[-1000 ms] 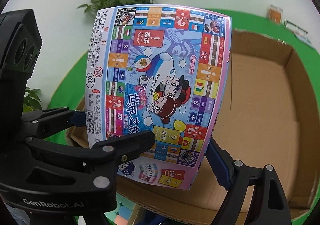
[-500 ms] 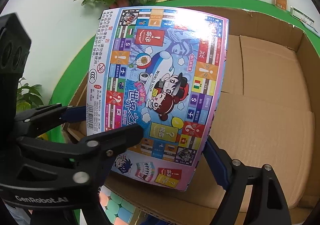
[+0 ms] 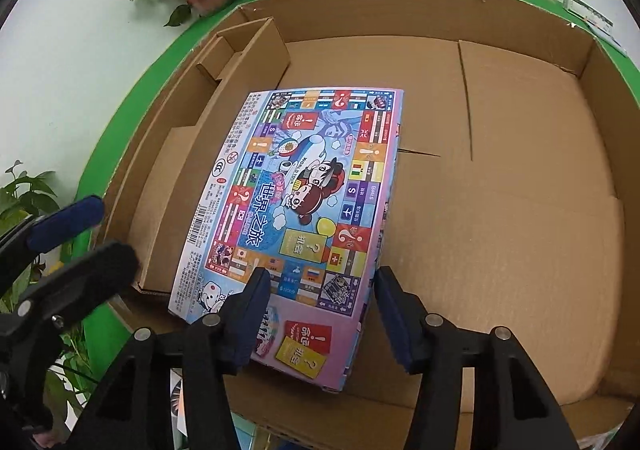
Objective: Organize rigid objects
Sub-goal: 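Carry the board-game box into the cardboard box and release it flat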
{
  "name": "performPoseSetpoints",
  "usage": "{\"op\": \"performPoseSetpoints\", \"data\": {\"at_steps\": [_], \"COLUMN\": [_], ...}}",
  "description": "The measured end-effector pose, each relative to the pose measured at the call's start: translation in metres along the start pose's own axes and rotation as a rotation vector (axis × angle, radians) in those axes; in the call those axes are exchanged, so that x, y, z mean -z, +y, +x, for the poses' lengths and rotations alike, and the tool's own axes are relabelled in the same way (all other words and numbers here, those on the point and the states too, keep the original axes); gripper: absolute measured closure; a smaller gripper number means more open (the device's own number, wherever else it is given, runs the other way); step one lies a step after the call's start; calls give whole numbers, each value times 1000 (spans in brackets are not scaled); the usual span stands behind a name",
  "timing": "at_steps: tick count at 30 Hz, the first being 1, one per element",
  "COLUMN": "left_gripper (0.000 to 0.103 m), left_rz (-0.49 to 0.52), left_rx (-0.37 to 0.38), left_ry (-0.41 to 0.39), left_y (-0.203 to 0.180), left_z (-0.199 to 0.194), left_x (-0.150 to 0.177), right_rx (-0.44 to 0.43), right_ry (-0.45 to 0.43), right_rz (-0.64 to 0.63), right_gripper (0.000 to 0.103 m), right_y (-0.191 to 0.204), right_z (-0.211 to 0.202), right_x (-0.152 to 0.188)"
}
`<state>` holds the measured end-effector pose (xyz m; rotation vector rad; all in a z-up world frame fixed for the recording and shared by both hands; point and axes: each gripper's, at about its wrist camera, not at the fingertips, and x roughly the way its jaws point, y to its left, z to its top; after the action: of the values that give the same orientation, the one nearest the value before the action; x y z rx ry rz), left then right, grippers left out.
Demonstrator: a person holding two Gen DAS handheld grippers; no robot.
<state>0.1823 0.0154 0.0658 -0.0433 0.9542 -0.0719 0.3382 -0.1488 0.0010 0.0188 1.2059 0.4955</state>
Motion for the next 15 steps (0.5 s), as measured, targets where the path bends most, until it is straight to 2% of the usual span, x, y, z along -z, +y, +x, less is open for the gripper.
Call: {"op": "performPoseSetpoints", "data": {"at_steps": [1, 2, 3, 4, 5, 6, 9, 11, 12, 15], "left_gripper": [34, 34, 34, 33, 28, 18, 17, 17, 17, 17], "left_rz": [7, 14, 20, 24, 25, 24, 36, 29, 19, -18], "left_rx": [-23, -39, -48, -55, -67, -90, -147, -193, -198, -159], "left_ry": [-48, -96, -150, -206, -248, -296, -389, -382, -376, -362], "left_y": [0, 2, 0, -1, -3, -6, -14, -22, -23, -27], "left_z": [-8, -15, -26, -37, -46, -56, -71, -73, -74, -77], "left_x": [3, 4, 9, 14, 20, 26, 41, 45, 47, 57], "right_rx": [3, 21, 52, 90, 135, 188, 217, 219, 228, 242], "right_ry": [-25, -83, -143, -202, -259, -320, -341, -352, -363, -378], "right_rz": [8, -5, -36, -62, -84, -109, -125, -104, -98, -98], "right_gripper": [48, 37, 26, 6, 1, 1, 1, 1, 1, 1], "right_y": [5, 8, 15, 21, 27, 32, 44, 43, 40, 46], "right_z": [-6, -20, -39, -52, -65, -80, -97, -105, -117, -131], "right_x": [9, 10, 30, 36, 42, 53, 73, 89, 112, 136]}}
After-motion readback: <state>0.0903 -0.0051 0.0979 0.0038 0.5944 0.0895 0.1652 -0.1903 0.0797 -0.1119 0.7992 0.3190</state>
